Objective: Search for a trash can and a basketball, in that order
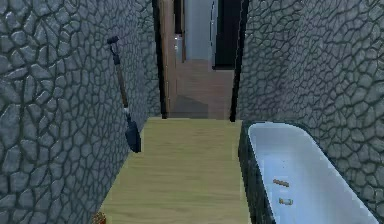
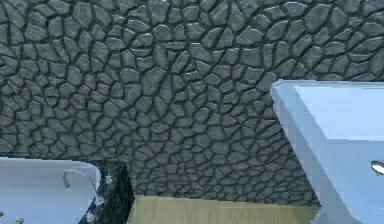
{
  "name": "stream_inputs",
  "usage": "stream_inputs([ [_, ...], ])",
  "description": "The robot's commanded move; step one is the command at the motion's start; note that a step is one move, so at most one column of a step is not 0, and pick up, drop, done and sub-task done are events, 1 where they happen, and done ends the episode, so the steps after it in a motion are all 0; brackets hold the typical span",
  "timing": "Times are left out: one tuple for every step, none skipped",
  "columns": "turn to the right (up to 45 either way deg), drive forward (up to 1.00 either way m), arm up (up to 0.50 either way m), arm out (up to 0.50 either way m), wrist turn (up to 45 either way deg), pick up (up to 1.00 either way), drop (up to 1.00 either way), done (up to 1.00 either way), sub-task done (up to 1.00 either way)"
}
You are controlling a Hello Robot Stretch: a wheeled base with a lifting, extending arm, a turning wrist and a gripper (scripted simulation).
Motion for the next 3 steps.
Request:
stream_inputs([
  [0.0, 1.00, 0.00, 0.00, 0.0, 0.00, 0.00, 0.00, 0.00],
  [3.0, 0.00, 0.00, 0.00, 0.0, 0.00, 0.00, 0.00, 0.00],
  [0.0, 1.00, 0.00, 0.00, 0.0, 0.00, 0.00, 0.00, 0.00],
])
